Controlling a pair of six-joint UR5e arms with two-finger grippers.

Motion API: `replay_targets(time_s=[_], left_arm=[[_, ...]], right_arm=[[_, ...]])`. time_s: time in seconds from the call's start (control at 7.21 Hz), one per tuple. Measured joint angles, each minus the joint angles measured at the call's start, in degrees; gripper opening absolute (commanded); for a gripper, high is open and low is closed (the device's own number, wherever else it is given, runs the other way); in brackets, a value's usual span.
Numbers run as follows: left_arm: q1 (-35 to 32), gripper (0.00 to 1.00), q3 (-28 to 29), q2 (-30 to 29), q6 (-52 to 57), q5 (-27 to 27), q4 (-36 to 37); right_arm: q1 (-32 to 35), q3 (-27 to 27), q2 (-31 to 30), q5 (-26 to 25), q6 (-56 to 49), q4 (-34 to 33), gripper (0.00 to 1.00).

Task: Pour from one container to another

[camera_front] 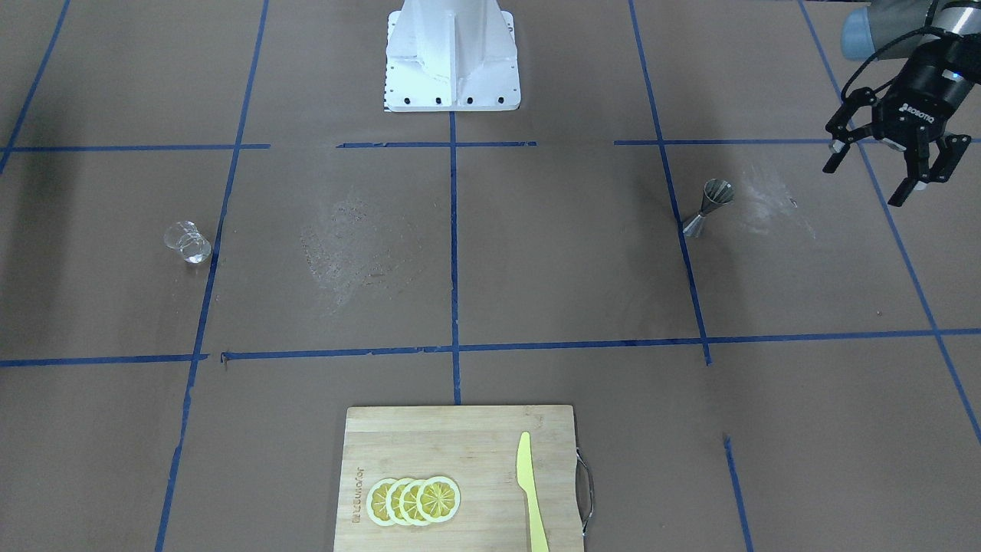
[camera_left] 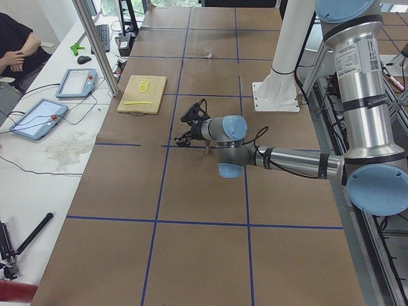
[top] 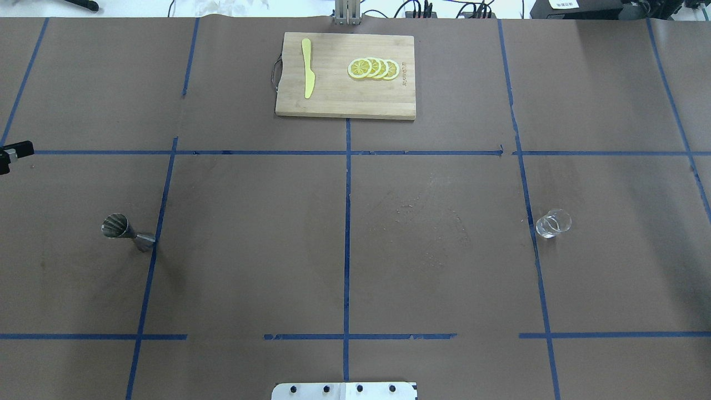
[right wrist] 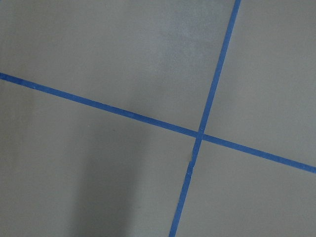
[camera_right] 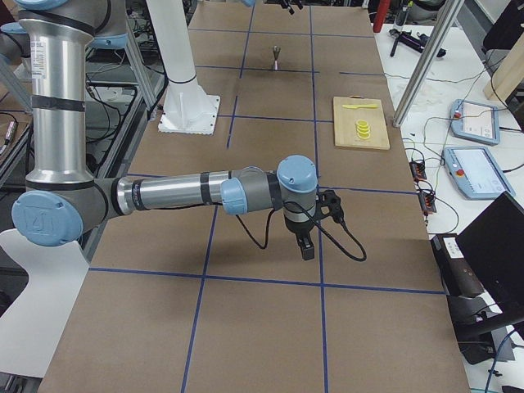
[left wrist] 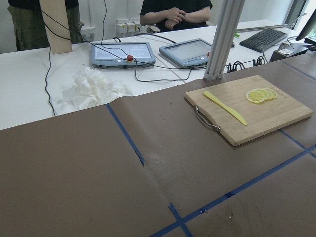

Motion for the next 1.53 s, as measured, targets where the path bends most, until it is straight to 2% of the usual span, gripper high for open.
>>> replay_targets(time_s=[0.14, 0.55, 0.83, 1.11, 1.25, 1.53], left_arm=[[5.13, 1.0, -0.44, 0.51, -1.99, 6.74, -1.17], [25.25, 1.0, -0.61, 0.99, -5.75, 35.15, -2.02], [35.66, 1.0, 0.0, 1.09, -6.95, 50.54, -2.21], [43.5, 1.0, 2.61, 1.04, -9.23, 61.69, -3.42], [45.95, 1.0, 4.6, 0.87, -9.89, 65.3, -4.85], [47.88, 1.0, 6.69, -0.06, -10.29, 68.1, -6.02]], right_arm=[[0.03, 0.1, -0.11, 0.0, 0.02, 0.0, 1.0], [0.54, 0.29, -0.5, 0.0, 0.03, 0.0, 1.0], [1.12, 0.3, -0.67, 0.02, 0.02, 0.0, 1.0], [1.4, 0.3, -0.81, 0.1, 0.08, 0.0, 1.0], [1.62, 0.32, -0.91, 0.14, 0.08, 0.0, 1.0], [1.83, 0.37, -1.07, 0.17, 0.09, 0.0, 1.0]])
